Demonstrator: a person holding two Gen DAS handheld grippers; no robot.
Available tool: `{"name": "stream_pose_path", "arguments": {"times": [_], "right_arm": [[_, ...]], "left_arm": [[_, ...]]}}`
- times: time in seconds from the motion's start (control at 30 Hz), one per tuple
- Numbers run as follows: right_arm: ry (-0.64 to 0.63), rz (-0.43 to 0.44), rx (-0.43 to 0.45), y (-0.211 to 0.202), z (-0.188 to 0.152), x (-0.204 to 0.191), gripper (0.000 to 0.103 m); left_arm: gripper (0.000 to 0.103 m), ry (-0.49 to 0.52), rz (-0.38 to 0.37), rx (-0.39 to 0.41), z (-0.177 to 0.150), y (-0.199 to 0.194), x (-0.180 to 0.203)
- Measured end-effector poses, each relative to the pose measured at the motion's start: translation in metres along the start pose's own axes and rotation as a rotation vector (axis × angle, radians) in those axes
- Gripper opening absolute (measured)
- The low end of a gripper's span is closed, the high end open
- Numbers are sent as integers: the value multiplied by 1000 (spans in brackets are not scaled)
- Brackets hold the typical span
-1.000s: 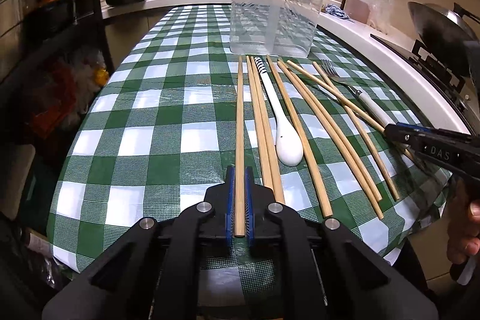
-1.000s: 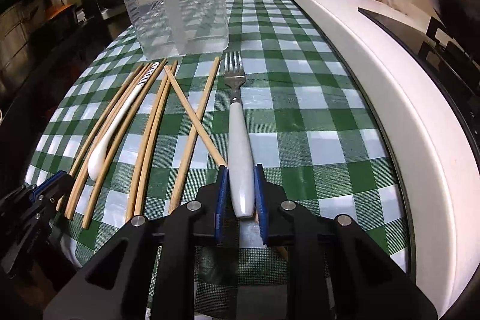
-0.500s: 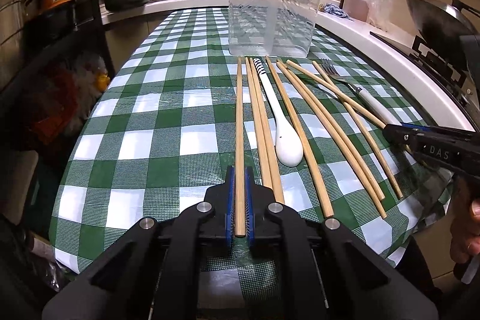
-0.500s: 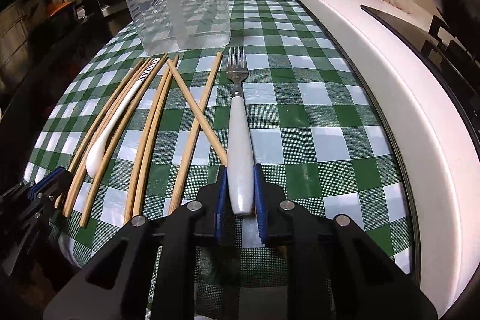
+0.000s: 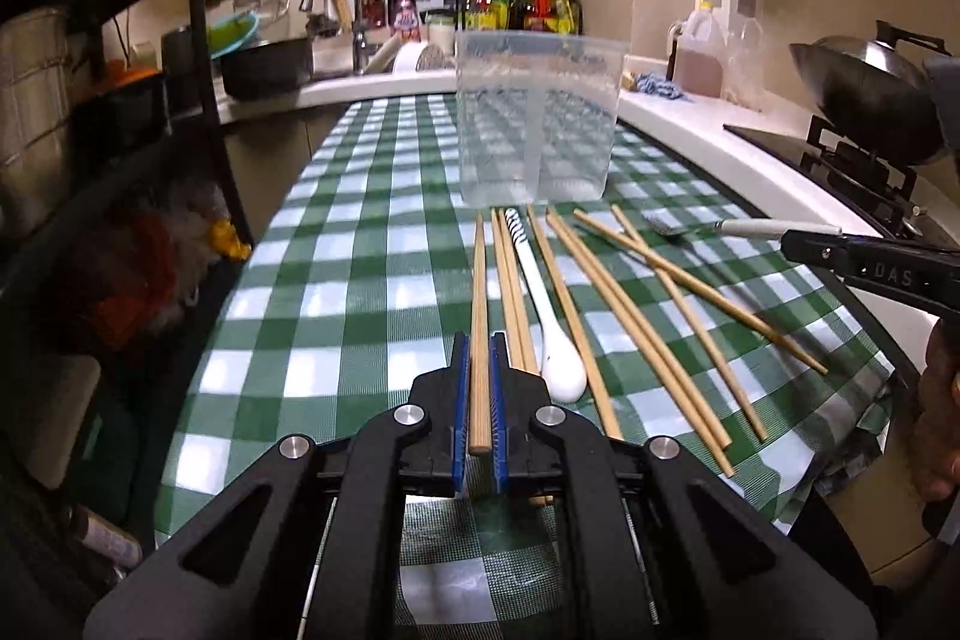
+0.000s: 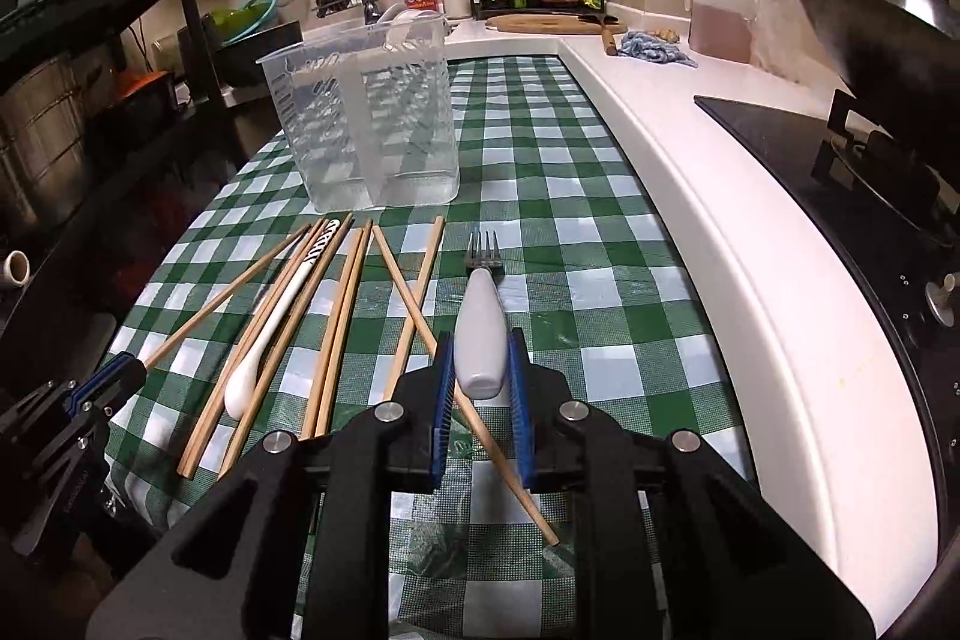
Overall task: Organize utensils
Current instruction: 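Lift the chopstick with the left tool while the right tool lifts the fork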
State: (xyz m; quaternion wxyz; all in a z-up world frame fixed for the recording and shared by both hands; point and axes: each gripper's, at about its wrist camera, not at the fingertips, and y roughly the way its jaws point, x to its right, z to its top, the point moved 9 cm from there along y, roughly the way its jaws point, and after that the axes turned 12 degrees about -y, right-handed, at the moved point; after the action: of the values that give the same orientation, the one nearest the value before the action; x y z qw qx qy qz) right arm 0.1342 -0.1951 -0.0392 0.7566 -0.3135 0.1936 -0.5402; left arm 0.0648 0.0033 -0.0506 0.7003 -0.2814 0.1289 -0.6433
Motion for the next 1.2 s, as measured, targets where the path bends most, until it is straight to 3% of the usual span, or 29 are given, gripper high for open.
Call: {"name": "stream_pose_path", "arguments": {"times": [0.27,0.53,0.6,0.7,0.77,0.93,1.07,1.1,1.2], "right_arm": [[-18,-22,92,-17,16,3,17],[-47,-33,84,-15,14,0,19],[-40,-22,83,-14,13,-1,17],[-35,-27,90,-14,15,1,4],[-38,-29,65,-9,11,2,4],[12,26,-43,10,-9,3,17],[53,48,-108,17,-25,5,19],[64,61,-120,18,-29,4,25],[22,62,-145,21,-39,-6,29]], "left_arm": [[6,-1,-3,68,16,-14,-1],[6,-7,-10,72,17,-15,0],[6,-10,-13,69,16,-14,0],[6,-8,-13,66,15,-13,1],[6,-9,-15,63,14,-12,1],[6,-25,-18,38,12,-8,-2],[6,-35,-20,12,7,-4,-2],[6,-38,-21,8,6,-4,-2],[6,-54,-25,-6,3,-3,-6]]}}
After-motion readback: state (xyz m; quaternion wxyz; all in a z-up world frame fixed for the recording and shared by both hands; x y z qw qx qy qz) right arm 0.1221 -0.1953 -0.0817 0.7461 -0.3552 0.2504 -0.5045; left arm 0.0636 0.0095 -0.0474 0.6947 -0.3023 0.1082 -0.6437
